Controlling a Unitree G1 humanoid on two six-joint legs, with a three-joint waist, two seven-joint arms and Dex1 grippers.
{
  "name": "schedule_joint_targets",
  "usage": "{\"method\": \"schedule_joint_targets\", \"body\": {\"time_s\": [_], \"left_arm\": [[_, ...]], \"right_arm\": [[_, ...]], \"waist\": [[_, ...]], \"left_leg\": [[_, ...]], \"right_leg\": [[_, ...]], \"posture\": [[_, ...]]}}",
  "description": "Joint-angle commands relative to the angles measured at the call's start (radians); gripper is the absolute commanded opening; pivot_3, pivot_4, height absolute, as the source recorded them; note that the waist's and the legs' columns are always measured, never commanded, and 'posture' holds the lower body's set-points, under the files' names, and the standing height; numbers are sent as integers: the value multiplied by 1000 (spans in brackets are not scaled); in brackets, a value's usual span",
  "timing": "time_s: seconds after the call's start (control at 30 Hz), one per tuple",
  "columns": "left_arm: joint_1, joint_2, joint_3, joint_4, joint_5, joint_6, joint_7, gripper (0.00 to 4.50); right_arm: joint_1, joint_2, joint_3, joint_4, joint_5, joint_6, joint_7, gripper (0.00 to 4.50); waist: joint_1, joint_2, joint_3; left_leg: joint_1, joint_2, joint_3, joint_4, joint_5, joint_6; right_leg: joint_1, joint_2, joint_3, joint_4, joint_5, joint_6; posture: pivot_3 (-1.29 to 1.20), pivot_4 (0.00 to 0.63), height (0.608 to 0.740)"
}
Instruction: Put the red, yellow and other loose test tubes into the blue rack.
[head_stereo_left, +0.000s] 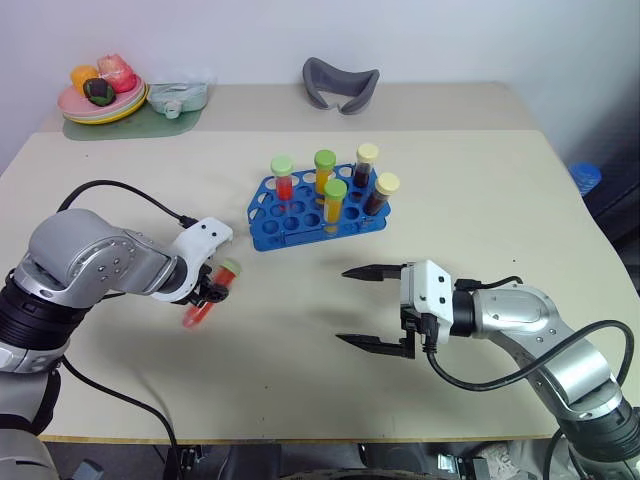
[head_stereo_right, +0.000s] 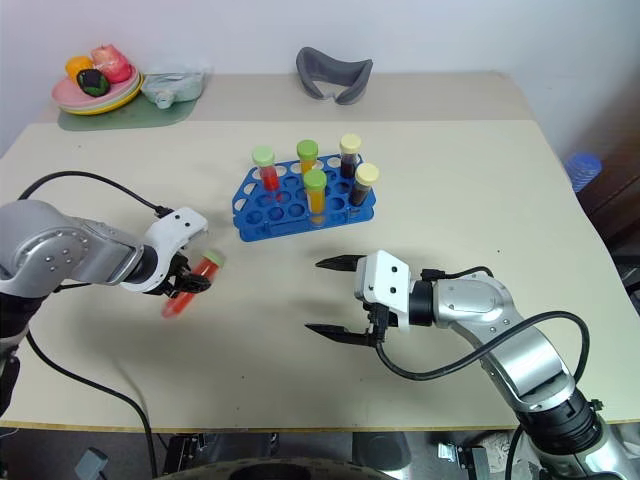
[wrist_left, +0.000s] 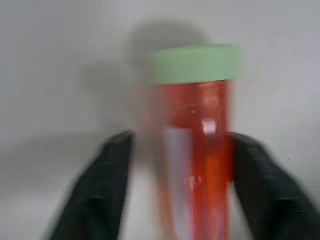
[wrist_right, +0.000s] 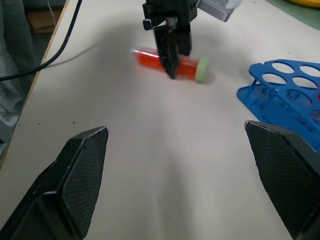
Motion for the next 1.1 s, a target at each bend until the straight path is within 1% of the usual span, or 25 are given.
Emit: {"method": "schedule_joint_targets", "body": {"time_s": [0.03,0.27,0.37,0.4,0.53,0.57,0.63,0.7,0.73,0.77,0.8,0.83,0.9,0.93,0.97,1.1], "left_arm": [[-6,-7,-22,4,-3,9,3,2222],[-12,-7,-17,6,-2,9,12,2222],[-11,-9,-7,4,-3,9,18,1378],[-11,-8,-4,4,-2,9,22,975],[-11,1,22,3,-1,9,33,975],[-14,3,53,-2,4,9,35,975],[-14,-26,152,-21,43,9,38,975],[45,-71,284,-90,139,-259,36,975],[78,-81,309,-133,232,-439,32,975],[104,-84,315,-167,318,-585,17,975],[123,-86,310,-184,378,-671,1,975],[141,-137,334,-196,374,-748,-34,975],[174,-266,381,-206,318,-848,-84,975],[194,-303,377,-213,332,-901,-110,975],[218,-343,362,-213,379,-974,-116,975],[284,-462,252,-135,612,-1235,-112,975]], "right_arm": [[-5,13,0,-25,0,-23,0,4500],[-11,20,8,-19,-11,-31,3,4500],[-13,21,9,-17,-15,-34,5,4500],[-14,21,10,-17,-16,-34,6,4500],[-14,21,10,-14,-17,-36,9,4500],[-14,20,9,-11,-17,-37,10,4500],[-13,19,5,-4,-17,-38,11,4500],[-11,31,-11,14,-11,-32,-7,4500],[-10,42,-21,26,-6,-26,-22,4500],[-9,53,-29,37,0,-20,-36,4500],[-8,60,-34,44,3,-17,-44,4500],[-4,68,-35,58,-3,-20,-54,4500],[9,82,-32,77,-18,-27,-69,4500],[15,88,-30,80,-23,-29,-78,4500],[20,93,-27,80,-25,-27,-86,4500],[42,110,-28,72,-29,-15,-116,4500]], "waist": [[0,0,0],[0,0,0],[0,0,0],[0,0,0],[0,0,0],[0,0,0],[0,0,0],[-1,0,0],[0,0,0],[1,-1,0],[1,-1,0],[2,-1,0],[7,0,-1],[9,0,-1],[9,0,-1],[3,0,-1]], "left_leg": [[0,0,0,0,0,0],[0,0,0,0,0,0],[0,0,0,0,0,0],[0,0,0,0,0,0],[0,0,0,0,0,0],[0,0,0,0,0,0],[0,0,0,0,0,0],[0,0,0,1,0,0],[0,0,0,1,0,0],[0,0,0,0,3,-5],[-1,0,0,0,4,-7],[-1,0,0,0,4,-7],[-1,0,1,0,4,-7],[-1,0,1,0,4,-7],[-1,0,1,1,4,-7],[0,0,2,0,4,-6]], "right_leg": [[0,0,0,0,0,0],[0,0,0,0,0,0],[0,0,0,0,0,0],[0,0,0,0,0,0],[0,0,0,0,0,0],[0,0,0,0,0,0],[0,0,0,0,0,0],[0,0,0,0,0,0],[0,0,0,1,0,0],[-1,0,0,0,0,0],[-1,0,-1,0,0,0],[-1,-1,0,0,0,0],[0,-1,0,-2,0,0],[1,-1,-1,-1,0,0],[1,-2,-1,-2,0,0],[1,-1,-1,-1,0,0]], "posture": [[0,150,740],[0,150,740],[0,150,740],[0,150,740],[0,150,740],[0,150,740],[0,150,740],[0,150,740],[0,150,740],[0,150,740],[0,150,740],[0,150,740],[0,150,740],[0,150,740],[0,150,740],[0,150,740]]}}
